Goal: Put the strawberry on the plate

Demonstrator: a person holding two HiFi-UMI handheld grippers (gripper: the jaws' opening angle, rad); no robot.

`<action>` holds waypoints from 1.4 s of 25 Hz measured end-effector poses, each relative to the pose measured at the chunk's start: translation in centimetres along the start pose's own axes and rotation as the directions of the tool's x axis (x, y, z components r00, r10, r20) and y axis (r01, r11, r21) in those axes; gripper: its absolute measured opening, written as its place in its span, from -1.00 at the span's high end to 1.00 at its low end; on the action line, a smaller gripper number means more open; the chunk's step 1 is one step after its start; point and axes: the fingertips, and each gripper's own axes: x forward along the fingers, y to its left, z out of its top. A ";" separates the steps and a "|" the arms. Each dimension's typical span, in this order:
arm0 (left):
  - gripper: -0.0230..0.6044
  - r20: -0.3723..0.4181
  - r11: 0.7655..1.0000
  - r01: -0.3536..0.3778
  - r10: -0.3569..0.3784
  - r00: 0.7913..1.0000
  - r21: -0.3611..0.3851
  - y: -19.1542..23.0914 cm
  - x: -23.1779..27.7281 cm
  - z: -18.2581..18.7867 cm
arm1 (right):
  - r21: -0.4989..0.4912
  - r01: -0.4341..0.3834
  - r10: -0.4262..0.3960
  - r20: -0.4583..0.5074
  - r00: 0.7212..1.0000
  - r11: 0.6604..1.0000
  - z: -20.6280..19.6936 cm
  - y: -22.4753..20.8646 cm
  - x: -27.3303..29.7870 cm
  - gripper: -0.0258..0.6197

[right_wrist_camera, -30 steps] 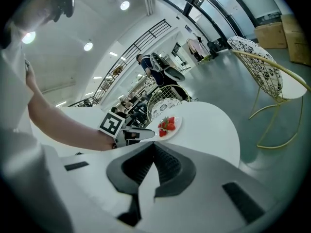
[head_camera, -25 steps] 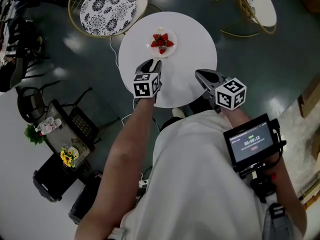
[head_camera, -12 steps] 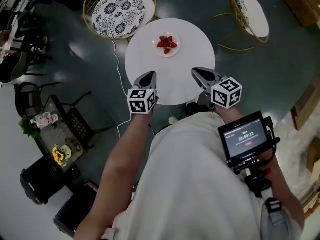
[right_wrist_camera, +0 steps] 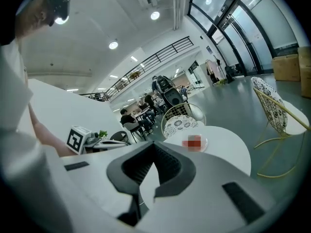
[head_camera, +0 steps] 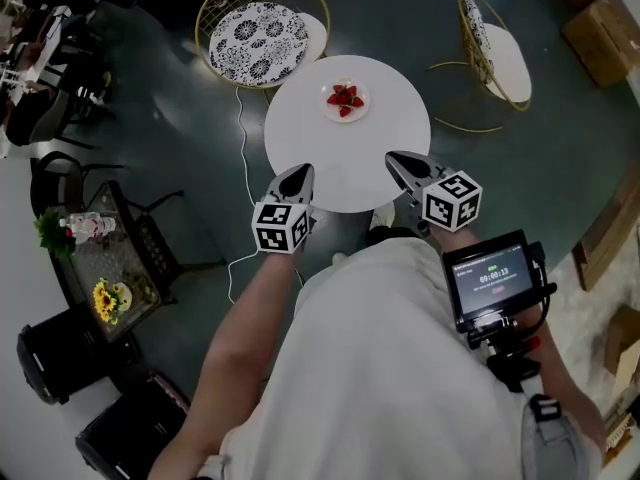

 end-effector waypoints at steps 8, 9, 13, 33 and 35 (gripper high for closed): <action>0.90 0.086 0.999 0.020 -0.018 0.996 -0.026 -2.8 -8.0 0.2 | -0.047 -0.007 0.009 0.036 0.999 0.999 0.3 6.9 -4.3 0.90; 0.90 0.093 0.999 0.025 -0.022 0.995 -0.027 -2.7 -8.0 0.1 | -0.049 -0.011 0.012 0.040 0.999 0.999 0.2 6.9 -4.1 0.90; 0.90 0.130 0.998 0.055 -0.051 0.990 -0.026 -3.3 -8.2 0.4 | -0.060 -0.019 0.022 0.054 0.998 0.998 -0.3 6.9 -4.3 0.90; 0.90 0.116 0.989 0.147 -0.146 0.982 -0.001 -5.9 -6.3 -0.4 | -0.107 -0.001 0.010 0.080 0.997 0.994 -1.0 6.4 -5.2 0.90; 0.90 0.115 0.989 0.150 -0.149 0.982 0.003 -6.0 -6.1 -0.3 | -0.103 0.002 0.006 0.081 0.997 0.995 -1.0 6.3 -5.2 0.90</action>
